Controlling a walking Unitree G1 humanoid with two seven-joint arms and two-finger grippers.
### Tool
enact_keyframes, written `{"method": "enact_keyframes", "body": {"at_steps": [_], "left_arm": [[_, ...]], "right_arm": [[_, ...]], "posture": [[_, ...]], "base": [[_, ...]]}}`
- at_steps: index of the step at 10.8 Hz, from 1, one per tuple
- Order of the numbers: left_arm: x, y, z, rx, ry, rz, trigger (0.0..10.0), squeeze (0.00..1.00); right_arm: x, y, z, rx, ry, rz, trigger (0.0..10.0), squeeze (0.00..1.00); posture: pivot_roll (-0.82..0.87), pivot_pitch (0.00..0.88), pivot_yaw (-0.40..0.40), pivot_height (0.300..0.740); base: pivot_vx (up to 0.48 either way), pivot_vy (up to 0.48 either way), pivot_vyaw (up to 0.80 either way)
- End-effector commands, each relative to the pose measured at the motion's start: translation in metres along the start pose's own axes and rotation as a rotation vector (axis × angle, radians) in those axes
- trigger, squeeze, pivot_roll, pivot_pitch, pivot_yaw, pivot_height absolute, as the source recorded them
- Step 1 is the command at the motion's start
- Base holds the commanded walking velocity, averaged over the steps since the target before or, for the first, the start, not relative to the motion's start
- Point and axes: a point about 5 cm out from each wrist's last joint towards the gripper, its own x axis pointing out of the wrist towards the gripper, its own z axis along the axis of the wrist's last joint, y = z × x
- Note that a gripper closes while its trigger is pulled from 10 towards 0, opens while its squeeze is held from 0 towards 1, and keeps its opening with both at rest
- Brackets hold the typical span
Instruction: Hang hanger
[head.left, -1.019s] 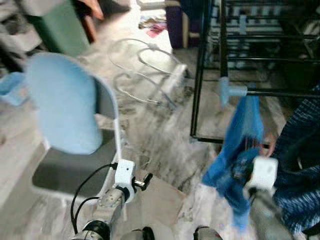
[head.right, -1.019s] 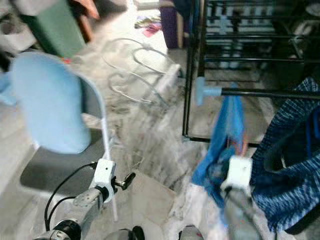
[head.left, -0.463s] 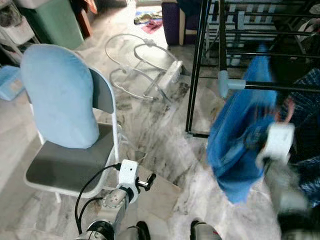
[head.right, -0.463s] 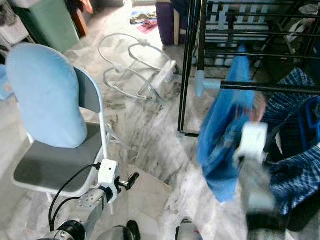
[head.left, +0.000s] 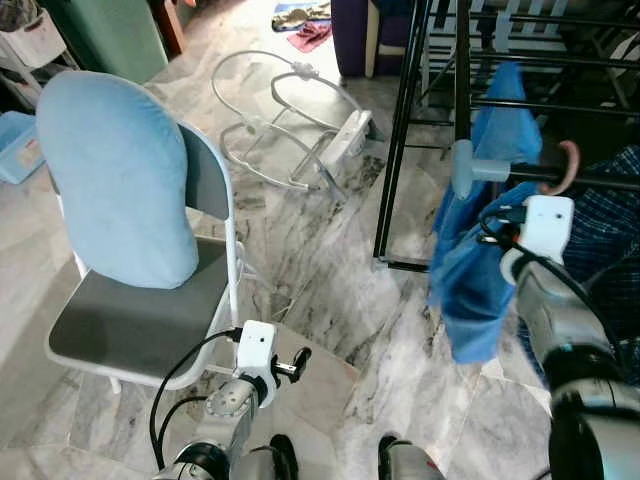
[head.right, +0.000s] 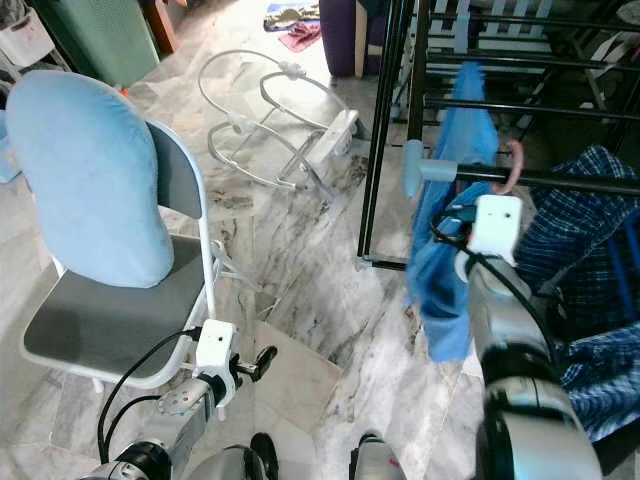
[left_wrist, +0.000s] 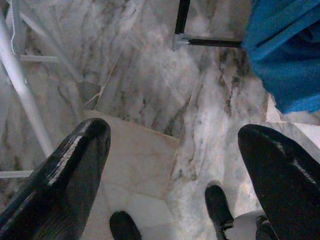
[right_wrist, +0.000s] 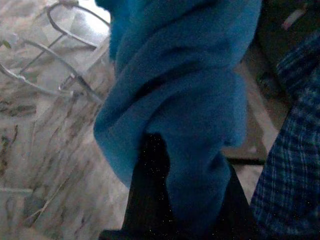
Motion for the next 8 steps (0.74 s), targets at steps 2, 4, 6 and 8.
{"method": "enact_keyframes", "body": {"at_steps": [2, 4, 6, 8], "left_arm": [[-0.007, 0.008, -0.013, -0.009, 0.046, 0.033, 10.0, 0.00], [-0.009, 0.011, -0.017, -0.005, 0.066, 0.039, 10.0, 0.00], [-0.008, 0.012, -0.015, 0.000, 0.070, 0.038, 10.0, 0.00], [-0.005, 0.010, -0.008, 0.005, 0.044, 0.019, 10.0, 0.00]], "right_arm": [[0.003, 0.009, -0.014, 0.059, 0.088, 0.028, 10.0, 0.00], [0.002, 0.019, -0.024, 0.055, 0.128, 0.063, 10.0, 0.00], [0.001, 0.019, -0.030, 0.071, 0.140, 0.067, 10.0, 1.00], [-0.002, 0.015, -0.036, 0.057, 0.127, 0.042, 10.0, 1.00]], "posture": [[-0.15, 0.193, 0.037, 0.740], [-0.15, 0.192, 0.046, 0.740], [-0.15, 0.192, 0.053, 0.740], [-0.15, 0.190, 0.059, 0.740]], "base": [[0.000, 0.000, 0.00], [0.000, 0.000, 0.00], [0.000, 0.000, 0.00], [0.000, 0.000, 0.00]]}}
